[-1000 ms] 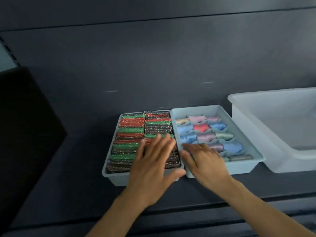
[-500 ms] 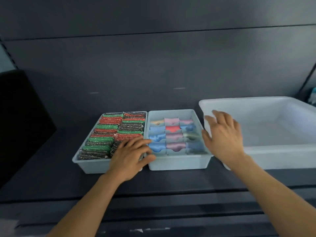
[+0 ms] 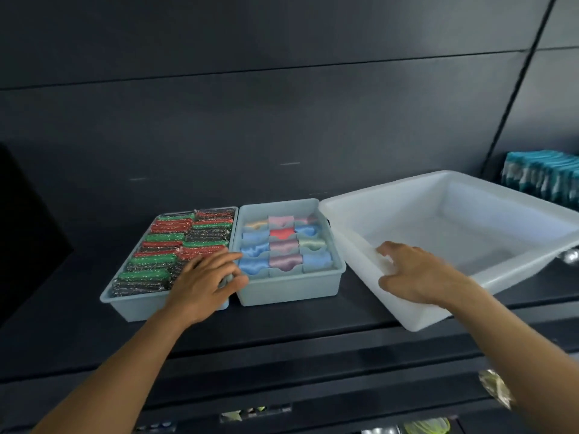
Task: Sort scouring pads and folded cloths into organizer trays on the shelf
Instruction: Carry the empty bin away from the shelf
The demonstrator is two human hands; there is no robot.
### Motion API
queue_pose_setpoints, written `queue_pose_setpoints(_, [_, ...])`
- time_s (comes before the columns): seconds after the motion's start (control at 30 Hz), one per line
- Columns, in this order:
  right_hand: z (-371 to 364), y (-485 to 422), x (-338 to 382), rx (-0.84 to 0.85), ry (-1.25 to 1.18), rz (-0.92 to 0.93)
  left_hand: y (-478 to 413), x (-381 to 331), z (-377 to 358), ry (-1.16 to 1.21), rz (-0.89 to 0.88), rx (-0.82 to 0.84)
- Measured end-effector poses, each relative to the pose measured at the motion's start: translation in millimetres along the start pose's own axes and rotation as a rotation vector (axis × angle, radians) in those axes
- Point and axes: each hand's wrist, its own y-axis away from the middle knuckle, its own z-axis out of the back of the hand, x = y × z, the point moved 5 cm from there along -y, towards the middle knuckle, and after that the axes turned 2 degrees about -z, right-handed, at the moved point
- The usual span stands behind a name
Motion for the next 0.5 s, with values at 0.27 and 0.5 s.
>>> queue_pose_setpoints(0.27, [-13.7, 6.9, 3.2, -0.166, 0.055, 0.009, -0.5, 4.1, -2.6, 0.002, -0.044, -0.006])
queue_pose_setpoints(0.5, [-8.0, 57.3, -66.5, 0.034, -0.114, -0.025, -9.4, -30.7, 11.5, 0.262, 0.077, -0.054])
